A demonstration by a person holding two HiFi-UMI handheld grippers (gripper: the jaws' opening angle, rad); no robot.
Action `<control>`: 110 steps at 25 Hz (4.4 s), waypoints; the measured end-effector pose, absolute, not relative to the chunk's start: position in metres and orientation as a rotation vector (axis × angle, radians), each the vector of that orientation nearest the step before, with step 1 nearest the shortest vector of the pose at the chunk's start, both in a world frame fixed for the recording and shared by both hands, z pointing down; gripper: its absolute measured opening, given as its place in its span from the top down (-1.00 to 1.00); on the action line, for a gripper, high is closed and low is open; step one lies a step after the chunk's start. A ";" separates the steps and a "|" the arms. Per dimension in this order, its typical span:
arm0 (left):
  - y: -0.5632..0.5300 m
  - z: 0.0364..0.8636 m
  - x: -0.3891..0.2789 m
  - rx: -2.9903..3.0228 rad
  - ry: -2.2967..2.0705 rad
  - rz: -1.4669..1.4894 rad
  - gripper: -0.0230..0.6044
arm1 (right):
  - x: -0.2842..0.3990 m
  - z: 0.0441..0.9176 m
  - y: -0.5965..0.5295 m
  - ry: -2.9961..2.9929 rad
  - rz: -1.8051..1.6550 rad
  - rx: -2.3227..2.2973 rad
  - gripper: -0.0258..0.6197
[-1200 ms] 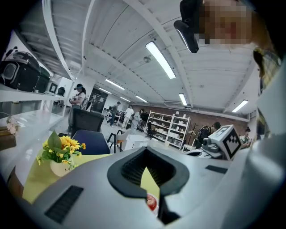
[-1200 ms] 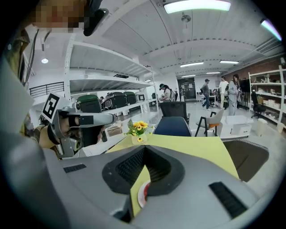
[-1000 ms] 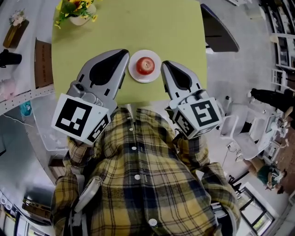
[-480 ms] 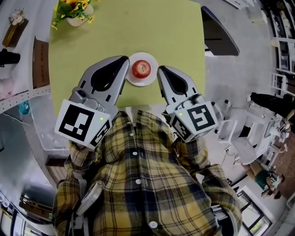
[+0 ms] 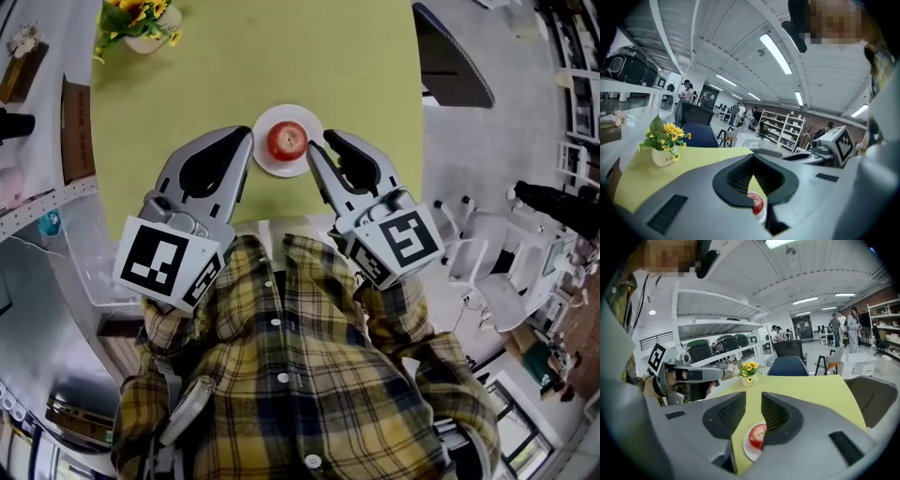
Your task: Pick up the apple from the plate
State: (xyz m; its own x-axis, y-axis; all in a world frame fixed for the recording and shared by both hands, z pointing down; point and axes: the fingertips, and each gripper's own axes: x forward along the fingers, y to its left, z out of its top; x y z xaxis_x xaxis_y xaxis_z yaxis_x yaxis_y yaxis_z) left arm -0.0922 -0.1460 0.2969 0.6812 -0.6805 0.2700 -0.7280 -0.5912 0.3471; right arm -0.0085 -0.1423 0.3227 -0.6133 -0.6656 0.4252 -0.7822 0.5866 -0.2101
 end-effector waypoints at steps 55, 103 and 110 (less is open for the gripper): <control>-0.138 0.422 -0.097 2.255 -1.052 0.273 0.93 | -0.031 0.515 -0.140 -2.343 0.535 0.911 -0.30; -0.158 0.276 -0.087 2.495 -1.097 0.130 0.93 | -0.030 0.337 -0.143 -2.508 0.398 0.986 -0.30; -0.150 0.248 -0.081 2.532 -1.099 0.106 0.93 | -0.025 0.299 -0.134 -2.550 0.382 0.978 -0.30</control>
